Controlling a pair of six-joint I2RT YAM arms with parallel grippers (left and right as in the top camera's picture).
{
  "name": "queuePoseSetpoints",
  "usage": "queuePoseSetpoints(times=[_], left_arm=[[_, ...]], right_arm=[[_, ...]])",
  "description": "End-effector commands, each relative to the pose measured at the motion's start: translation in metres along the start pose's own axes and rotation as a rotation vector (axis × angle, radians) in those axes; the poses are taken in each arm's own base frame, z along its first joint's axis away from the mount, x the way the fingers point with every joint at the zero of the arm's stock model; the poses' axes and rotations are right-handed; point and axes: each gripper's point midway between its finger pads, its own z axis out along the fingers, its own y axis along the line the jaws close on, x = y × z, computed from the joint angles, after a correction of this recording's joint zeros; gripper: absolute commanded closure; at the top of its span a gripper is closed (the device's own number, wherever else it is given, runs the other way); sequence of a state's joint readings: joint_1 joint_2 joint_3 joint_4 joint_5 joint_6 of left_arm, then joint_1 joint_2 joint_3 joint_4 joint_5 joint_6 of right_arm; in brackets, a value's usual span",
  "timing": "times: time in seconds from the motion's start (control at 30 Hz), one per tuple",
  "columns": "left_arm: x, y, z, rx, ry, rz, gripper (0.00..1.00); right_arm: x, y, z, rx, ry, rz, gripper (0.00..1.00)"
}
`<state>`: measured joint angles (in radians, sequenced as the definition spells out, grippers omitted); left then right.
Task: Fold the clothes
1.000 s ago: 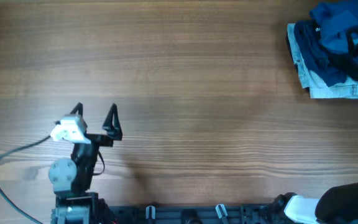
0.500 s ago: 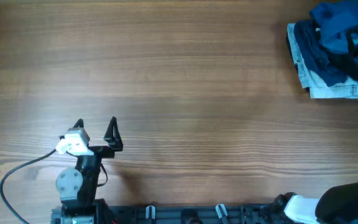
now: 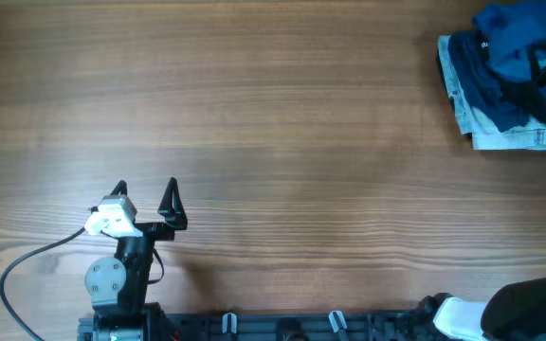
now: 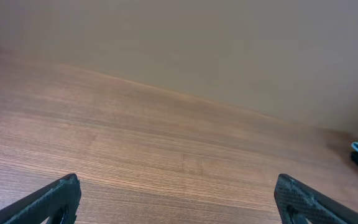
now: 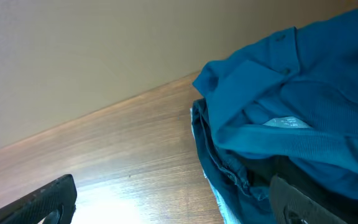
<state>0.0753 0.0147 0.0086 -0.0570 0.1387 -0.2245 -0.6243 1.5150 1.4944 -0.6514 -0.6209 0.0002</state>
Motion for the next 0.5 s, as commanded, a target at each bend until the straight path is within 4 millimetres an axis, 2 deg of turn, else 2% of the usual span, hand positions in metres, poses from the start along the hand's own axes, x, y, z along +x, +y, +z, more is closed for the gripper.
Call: queuePoseSetpoints(times=[0.0,0.07,0.13,0.17,0.23,0.3,0.33,0.43,0.47], left_arm=[[0.0,0.005,0.0,-0.022,-0.003,0.007,0.0],[0.0,0.005,0.0,-0.022,-0.003,0.007,0.0],[0.0,0.005,0.0,-0.022,-0.003,0.007,0.0],[0.0,0.005,0.0,-0.022,-0.003,0.007,0.0],[0.0,0.005,0.0,-0.022,-0.003,0.007,0.0],[0.0,0.005,0.0,-0.022,-0.003,0.007,0.0],[0.0,0.005,0.0,-0.022,-0.003,0.007,0.0],[0.0,0.005,0.0,-0.022,-0.003,0.007,0.0],[0.0,0.005,0.0,-0.022,-0.003,0.007,0.0]], right_arm=[[0.002,0.002,0.002,-0.011,0.006,0.009,0.0],[-0.001,0.005,-0.003,-0.008,-0.006,-0.001,0.0],[-0.01,0.031,-0.018,-0.027,-0.046,-0.054,0.0],[-0.013,0.05,-0.024,-0.053,-0.061,-0.086,0.0],[-0.014,0.1,-0.037,-0.111,-0.091,-0.174,0.0],[-0.004,0.165,-0.055,-0.218,-0.115,-0.285,0.0],[-0.001,0.185,-0.063,-0.222,-0.139,-0.352,0.0],[-0.001,0.207,-0.087,-0.082,-0.228,-0.359,0.0],[0.001,0.219,-0.101,-0.053,-0.29,-0.4,0.0]])
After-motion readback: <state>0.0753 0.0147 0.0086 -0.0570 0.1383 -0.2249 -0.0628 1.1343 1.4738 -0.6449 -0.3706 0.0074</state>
